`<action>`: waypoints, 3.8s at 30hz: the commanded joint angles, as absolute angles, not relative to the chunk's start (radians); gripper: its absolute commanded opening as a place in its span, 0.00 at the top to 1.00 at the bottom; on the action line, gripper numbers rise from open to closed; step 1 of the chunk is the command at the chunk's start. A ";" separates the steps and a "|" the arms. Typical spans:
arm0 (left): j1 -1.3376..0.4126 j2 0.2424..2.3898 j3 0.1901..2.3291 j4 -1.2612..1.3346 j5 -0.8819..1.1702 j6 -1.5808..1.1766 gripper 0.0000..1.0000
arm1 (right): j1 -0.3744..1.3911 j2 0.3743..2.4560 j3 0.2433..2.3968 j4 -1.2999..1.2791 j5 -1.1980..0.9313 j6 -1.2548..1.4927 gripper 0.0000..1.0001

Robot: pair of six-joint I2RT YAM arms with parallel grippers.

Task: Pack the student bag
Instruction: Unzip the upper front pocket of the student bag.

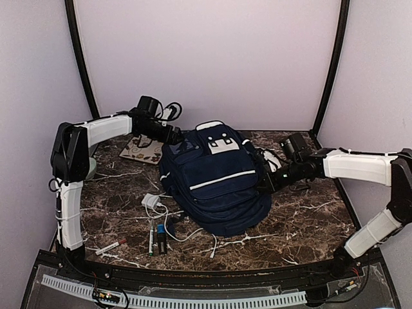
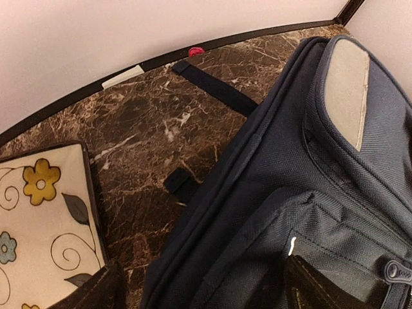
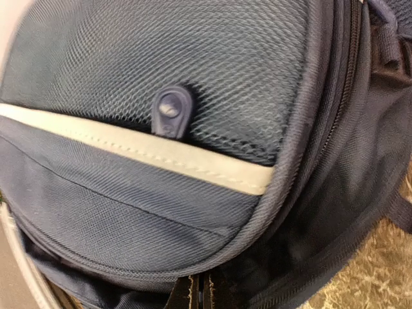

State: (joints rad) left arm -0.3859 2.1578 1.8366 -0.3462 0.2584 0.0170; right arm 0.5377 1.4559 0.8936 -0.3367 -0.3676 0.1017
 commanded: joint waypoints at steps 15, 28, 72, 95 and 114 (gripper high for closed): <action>-0.555 1.696 1.156 -0.123 0.388 -0.088 0.54 | 0.338 1.852 1.529 -0.553 -0.299 -0.084 1.00; -0.804 1.600 1.448 -0.283 0.549 0.279 0.46 | 0.358 1.839 1.565 -0.427 -0.428 -0.114 1.00; -0.711 2.234 2.058 -0.162 0.812 0.350 0.53 | 0.615 1.486 1.453 -0.361 -0.098 -0.496 1.00; -0.582 2.112 2.069 -0.062 0.503 0.177 1.00 | 0.622 1.175 1.066 -0.518 0.100 -0.295 1.00; -0.568 1.919 1.884 -0.172 1.095 0.434 1.00 | 0.611 1.067 1.052 -0.316 -0.119 -0.296 0.97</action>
